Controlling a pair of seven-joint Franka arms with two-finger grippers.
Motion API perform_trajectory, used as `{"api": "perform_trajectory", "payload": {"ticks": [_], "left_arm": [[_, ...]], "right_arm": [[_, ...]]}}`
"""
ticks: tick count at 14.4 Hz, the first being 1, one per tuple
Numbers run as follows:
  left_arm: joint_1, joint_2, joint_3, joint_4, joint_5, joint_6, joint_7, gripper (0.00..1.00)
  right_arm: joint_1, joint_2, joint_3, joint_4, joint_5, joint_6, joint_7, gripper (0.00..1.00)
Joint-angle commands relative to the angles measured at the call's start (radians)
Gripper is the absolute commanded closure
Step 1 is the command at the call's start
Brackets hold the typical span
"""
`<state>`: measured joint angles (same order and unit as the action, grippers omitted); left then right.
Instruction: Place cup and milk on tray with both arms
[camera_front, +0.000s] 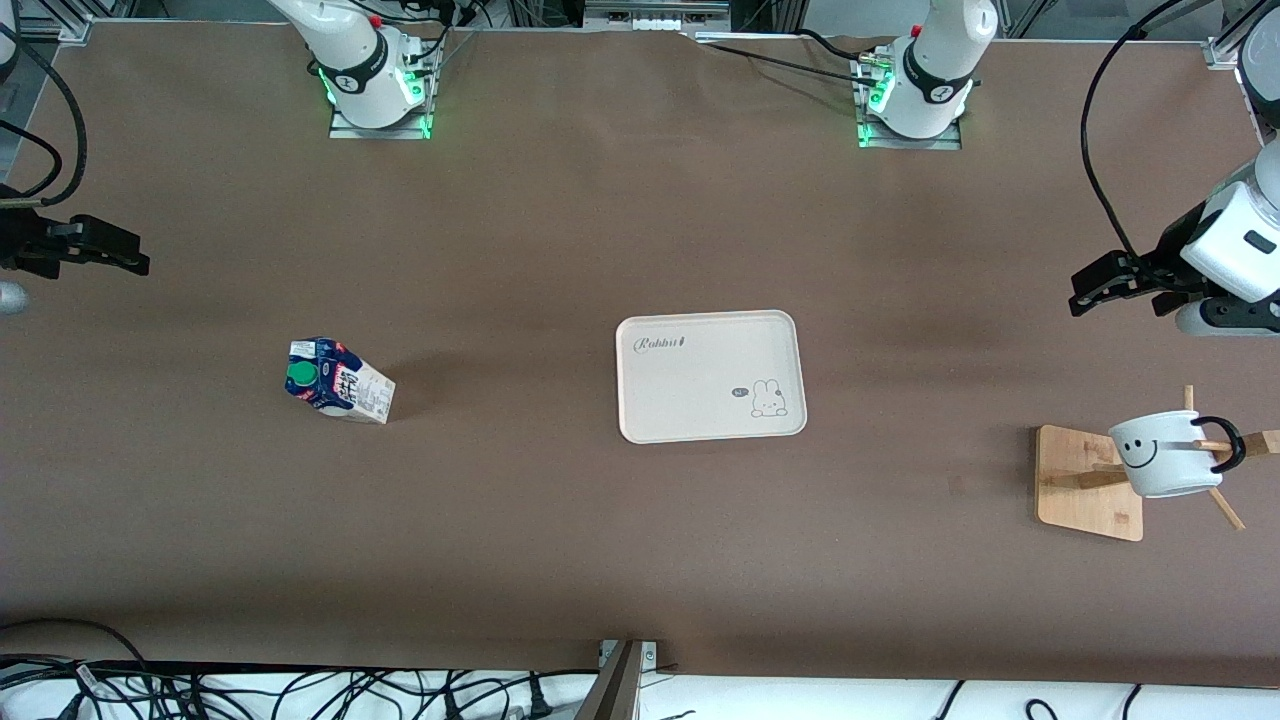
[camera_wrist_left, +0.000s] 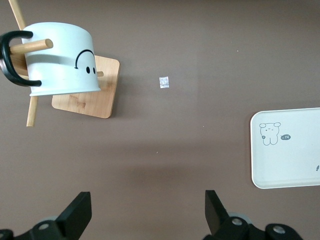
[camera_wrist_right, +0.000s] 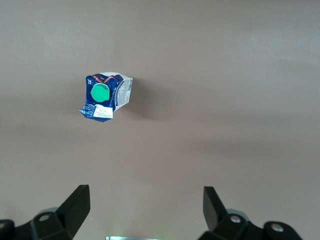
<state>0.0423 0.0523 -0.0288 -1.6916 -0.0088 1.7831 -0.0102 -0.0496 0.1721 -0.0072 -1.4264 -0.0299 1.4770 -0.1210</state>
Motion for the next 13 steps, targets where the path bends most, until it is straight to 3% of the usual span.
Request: {"api": "perform_trajectory", "payload": {"ticks": [1,4,7,13], "left_arm": [[0.008,0.006,-0.008,0.018,0.001,-0.001,-0.005,0.0],[0.008,0.006,-0.008,0.018,0.003,-0.002,-0.005,0.0],[0.008,0.006,-0.008,0.018,0.003,-0.002,-0.005,0.0],[0.008,0.006,-0.008,0.017,0.003,-0.001,-0.005,0.0]], "right_arm": [[0.008,0.02,0.006,0.0,0.019,-0.003,0.003,0.0],[0.022,0.056,0.006,0.001,0.04,0.049,0.003,0.0],[0.017,0.116,0.004,0.001,0.154,0.072,0.001,0.0],[0.027,0.225,0.004,0.001,0.156,0.143,0.02,0.0]]}}
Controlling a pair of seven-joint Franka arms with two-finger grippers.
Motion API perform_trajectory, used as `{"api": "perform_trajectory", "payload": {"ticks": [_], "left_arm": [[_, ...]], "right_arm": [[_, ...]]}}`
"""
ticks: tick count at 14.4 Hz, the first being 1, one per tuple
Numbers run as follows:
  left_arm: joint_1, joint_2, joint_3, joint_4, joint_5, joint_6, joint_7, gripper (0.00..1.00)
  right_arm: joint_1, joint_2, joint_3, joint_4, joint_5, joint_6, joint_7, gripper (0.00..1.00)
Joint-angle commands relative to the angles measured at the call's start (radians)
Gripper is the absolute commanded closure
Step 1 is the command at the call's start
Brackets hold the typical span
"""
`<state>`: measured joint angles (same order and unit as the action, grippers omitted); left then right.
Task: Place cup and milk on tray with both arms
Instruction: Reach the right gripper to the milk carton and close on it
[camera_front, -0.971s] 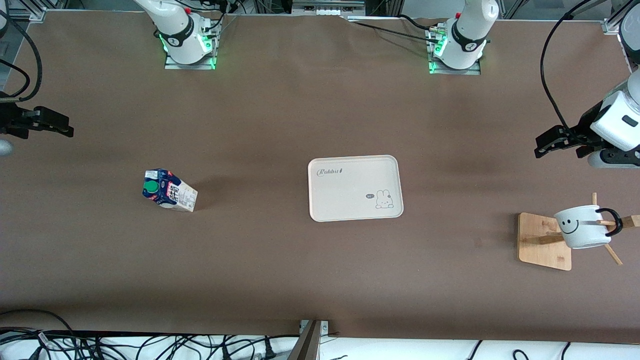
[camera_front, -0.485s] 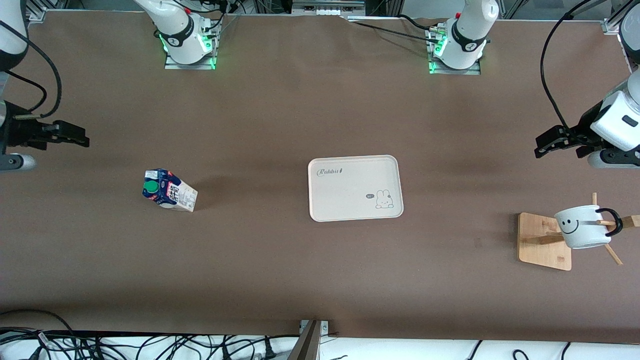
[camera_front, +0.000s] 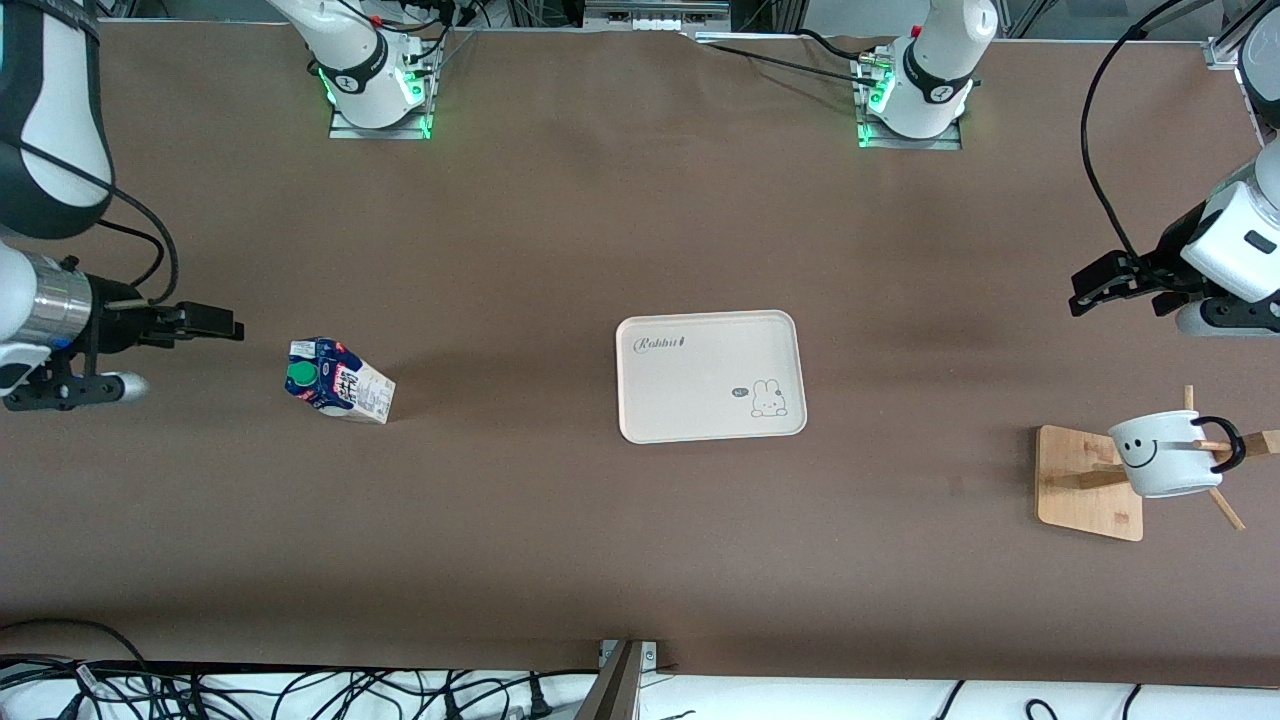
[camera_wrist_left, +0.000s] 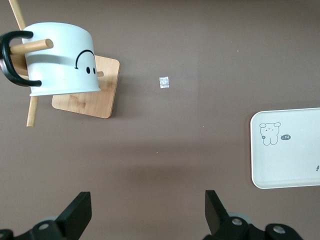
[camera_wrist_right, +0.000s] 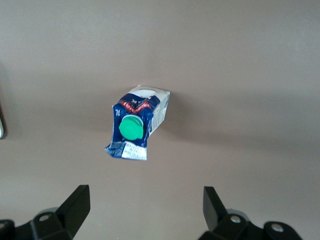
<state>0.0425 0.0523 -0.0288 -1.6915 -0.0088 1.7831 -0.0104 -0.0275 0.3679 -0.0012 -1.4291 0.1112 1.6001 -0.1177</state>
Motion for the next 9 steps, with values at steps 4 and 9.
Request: {"api": "perform_trajectory", "payload": {"ticks": [4,9], "left_arm": [[0.008,0.006,-0.008,0.016,0.003,0.001,-0.005,0.0],[0.008,0.004,-0.008,0.012,0.004,0.002,-0.005,0.0]], "right_arm": [[0.026,0.078,-0.002,0.004,-0.014,0.05,0.229,0.0],[0.072,0.103,-0.002,-0.002,-0.025,0.061,0.243,0.0]]}}
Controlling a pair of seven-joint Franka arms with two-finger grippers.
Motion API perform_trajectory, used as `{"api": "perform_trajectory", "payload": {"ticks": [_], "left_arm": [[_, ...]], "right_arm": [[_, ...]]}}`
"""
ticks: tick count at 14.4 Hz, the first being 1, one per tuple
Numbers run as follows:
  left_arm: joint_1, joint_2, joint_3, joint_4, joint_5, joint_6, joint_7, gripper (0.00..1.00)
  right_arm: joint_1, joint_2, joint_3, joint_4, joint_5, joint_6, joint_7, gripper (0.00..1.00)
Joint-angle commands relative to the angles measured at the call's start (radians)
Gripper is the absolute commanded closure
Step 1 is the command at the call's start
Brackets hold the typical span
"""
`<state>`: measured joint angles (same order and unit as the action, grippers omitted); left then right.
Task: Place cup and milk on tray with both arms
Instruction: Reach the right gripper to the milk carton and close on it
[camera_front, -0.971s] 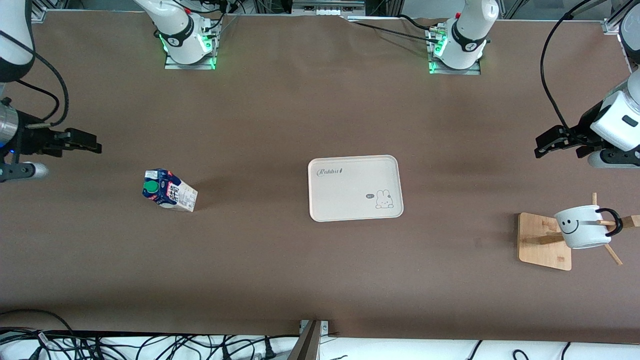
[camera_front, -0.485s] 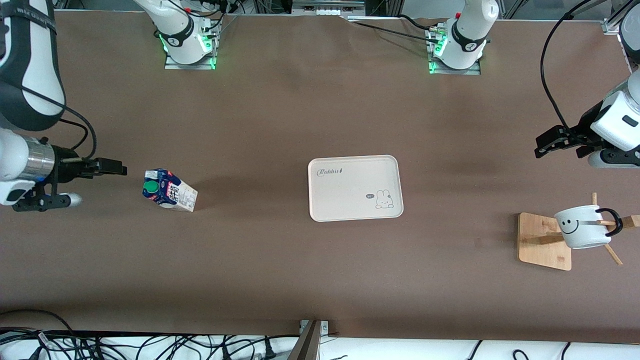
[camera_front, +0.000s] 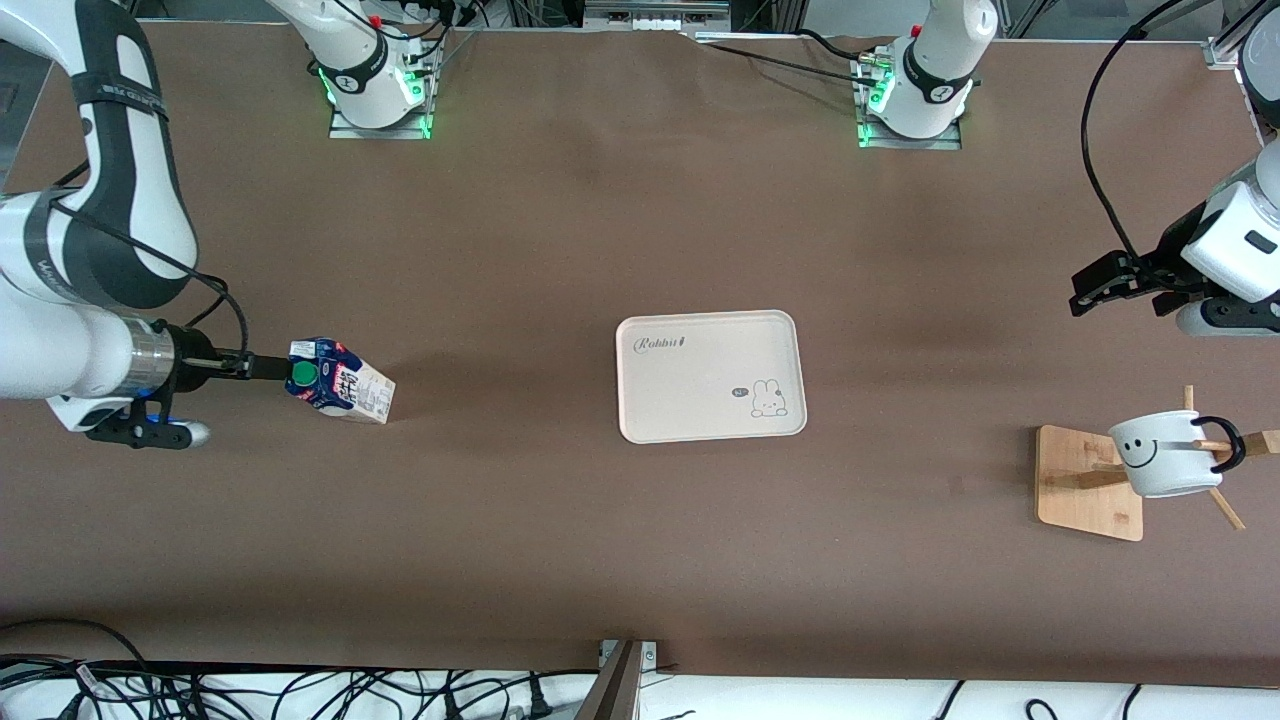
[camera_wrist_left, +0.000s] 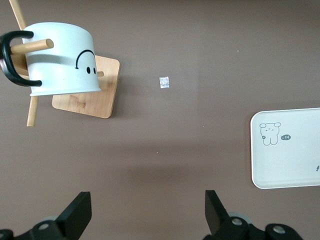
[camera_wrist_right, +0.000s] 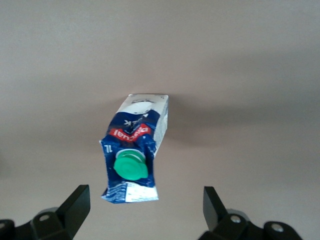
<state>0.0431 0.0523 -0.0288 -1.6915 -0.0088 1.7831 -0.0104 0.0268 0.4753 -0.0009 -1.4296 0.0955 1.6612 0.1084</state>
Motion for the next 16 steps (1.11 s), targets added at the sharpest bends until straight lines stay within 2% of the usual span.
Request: {"api": "perform_trajectory", "payload": {"ticks": [1,5,9,16], "left_arm": [[0.008,0.004,-0.008,0.012,0.004,0.005,-0.005,0.0],[0.011,0.001,-0.007,-0.004,0.004,0.025,-0.005,0.0],[0.041,0.001,-0.005,-0.053,0.006,0.125,-0.005,0.0],[0.054,0.052,-0.003,-0.047,0.017,0.2,-0.005,0.0]], "right_arm": [[0.025,-0.003,-0.002,-0.002,-0.01,0.002,0.019,0.0],[0.031,0.031,-0.002,-0.002,-0.008,0.022,0.019,0.0],[0.035,0.057,-0.001,0.0,-0.008,0.04,0.062,0.0],[0.035,0.085,-0.001,-0.009,-0.007,0.042,0.062,0.0]]}}
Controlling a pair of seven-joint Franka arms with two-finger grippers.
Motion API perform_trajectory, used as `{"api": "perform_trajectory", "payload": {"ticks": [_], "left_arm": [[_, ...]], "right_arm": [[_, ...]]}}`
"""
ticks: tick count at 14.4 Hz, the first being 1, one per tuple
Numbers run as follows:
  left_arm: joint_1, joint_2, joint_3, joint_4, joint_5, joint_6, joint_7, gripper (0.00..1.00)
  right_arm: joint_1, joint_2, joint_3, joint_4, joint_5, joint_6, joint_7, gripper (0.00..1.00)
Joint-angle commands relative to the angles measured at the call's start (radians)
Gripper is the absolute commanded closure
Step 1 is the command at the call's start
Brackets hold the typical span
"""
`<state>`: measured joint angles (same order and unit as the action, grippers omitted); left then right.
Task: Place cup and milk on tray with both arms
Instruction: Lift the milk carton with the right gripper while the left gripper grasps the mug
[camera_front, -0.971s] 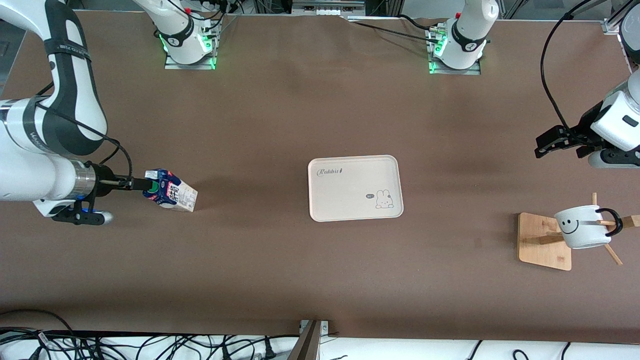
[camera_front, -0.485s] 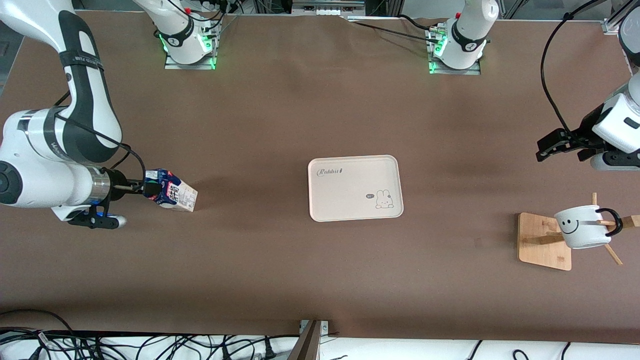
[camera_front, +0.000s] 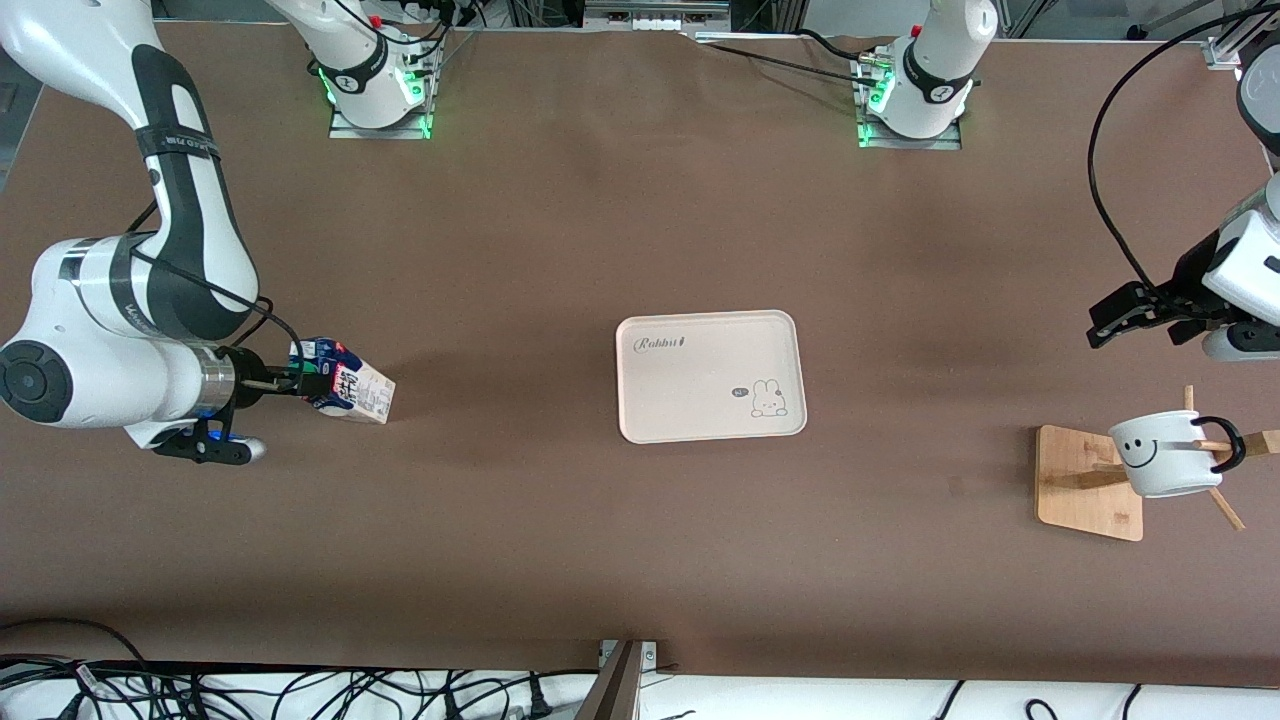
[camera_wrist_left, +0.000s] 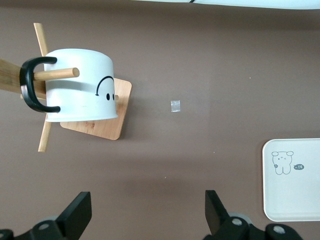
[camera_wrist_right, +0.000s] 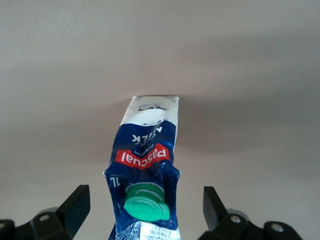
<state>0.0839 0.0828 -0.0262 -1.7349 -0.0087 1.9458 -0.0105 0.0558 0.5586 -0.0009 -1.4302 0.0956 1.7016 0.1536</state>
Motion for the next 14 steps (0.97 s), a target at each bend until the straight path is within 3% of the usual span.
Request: {"api": "perform_trajectory", "payload": {"ticks": [1,3,8,10,14], "left_arm": [[0.014,0.035,-0.005,-0.003,0.018,0.057,-0.005,0.0],[0.02,0.089,0.0,0.006,0.018,0.097,-0.005,0.0],[0.031,0.084,0.0,-0.024,0.016,0.094,0.007,0.0],[0.011,0.036,0.005,-0.098,0.016,0.128,-0.005,0.0],[-0.015,-0.087,0.017,-0.374,0.016,0.456,-0.008,0.0]], "right_arm": [[0.006,0.001,-0.001,-0.016,-0.005,-0.005,0.017,0.0],[0.009,0.0,-0.001,-0.026,-0.007,-0.01,0.014,0.0],[0.002,-0.002,-0.002,-0.027,-0.007,-0.042,0.0,0.0],[-0.002,0.0,-0.002,-0.03,-0.007,-0.04,-0.002,0.0],[-0.017,0.001,-0.004,-0.041,-0.007,-0.04,-0.006,0.0]]}}
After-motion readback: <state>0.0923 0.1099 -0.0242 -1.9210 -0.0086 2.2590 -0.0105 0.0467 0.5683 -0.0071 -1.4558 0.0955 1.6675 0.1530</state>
